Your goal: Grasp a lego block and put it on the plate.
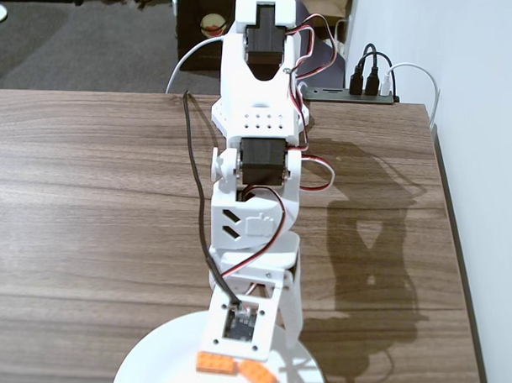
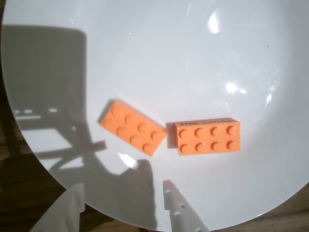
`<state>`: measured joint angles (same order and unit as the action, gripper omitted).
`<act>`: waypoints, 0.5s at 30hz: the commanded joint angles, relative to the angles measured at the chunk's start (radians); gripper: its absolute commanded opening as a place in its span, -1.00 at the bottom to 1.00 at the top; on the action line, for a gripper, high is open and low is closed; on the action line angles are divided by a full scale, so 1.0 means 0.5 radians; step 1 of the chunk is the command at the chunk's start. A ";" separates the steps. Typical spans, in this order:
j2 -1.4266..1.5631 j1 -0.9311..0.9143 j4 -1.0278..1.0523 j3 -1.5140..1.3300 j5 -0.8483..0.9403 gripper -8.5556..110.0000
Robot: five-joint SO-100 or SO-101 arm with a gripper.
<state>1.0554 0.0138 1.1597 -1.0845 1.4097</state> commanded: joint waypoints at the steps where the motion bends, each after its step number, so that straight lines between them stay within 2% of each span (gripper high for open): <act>1: 0.018 -0.006 0.012 0.092 -0.015 -0.48; 15: 0.282 -0.021 0.153 -0.043 -0.028 -0.48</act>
<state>1.1045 0.0138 1.2272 -1.1014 1.4082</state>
